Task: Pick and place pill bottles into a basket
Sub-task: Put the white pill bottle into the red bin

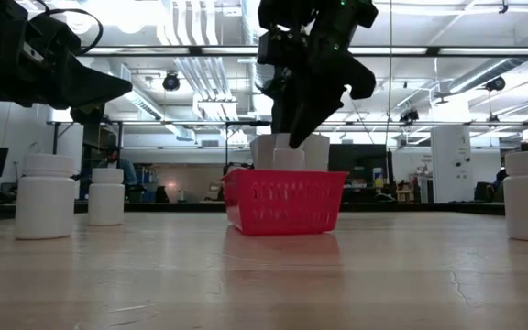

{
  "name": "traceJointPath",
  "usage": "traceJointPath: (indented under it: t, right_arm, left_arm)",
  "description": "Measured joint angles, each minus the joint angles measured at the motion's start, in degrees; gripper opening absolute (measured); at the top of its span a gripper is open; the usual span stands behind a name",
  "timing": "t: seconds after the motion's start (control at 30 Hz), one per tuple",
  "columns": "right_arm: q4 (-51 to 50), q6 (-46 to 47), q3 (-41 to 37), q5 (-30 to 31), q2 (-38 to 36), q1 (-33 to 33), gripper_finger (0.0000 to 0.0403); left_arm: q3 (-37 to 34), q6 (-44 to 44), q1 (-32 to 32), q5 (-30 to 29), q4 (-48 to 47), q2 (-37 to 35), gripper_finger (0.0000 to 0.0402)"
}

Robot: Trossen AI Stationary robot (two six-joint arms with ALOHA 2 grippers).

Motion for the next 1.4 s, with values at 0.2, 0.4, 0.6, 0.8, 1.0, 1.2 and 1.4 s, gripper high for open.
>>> traceJointPath:
  t: [0.2,0.4,0.6,0.8,1.0,1.2,1.4]
  right_arm:
    - [0.5,0.0,-0.6,0.0,0.0,0.0,0.0145]
    - [0.7,0.0,-0.7,0.1,0.0,0.0,0.0145]
    - [2.1,-0.2,-1.3,0.1,0.0,0.0,0.0145]
    - [2.3,-0.5,-1.3,0.2,0.2,0.0,0.0145]
    - [2.2,-0.5,-1.7,0.2,0.2,0.0,0.0145]
    - [2.3,-0.5,-2.9,0.2,0.2,-0.1,0.0146]
    - [3.6,-0.5,-4.2,1.7,0.2,-0.3,0.0168]
  left_arm:
    - [0.0,0.0,0.0,0.0,0.0,0.0,0.0001]
    - [0.0,0.0,0.0,0.0,0.0,0.0,0.0001]
    - [0.0,0.0,0.0,0.0,0.0,0.0,0.0001]
    - [0.0,0.0,0.0,0.0,0.0,0.0,0.0001]
    - [0.0,0.0,0.0,0.0,0.0,0.0,0.0001]
    - [0.0,0.0,0.0,0.0,0.0,0.0,0.0001]
    - [0.0,0.0,0.0,0.0,0.0,0.0,0.0001]
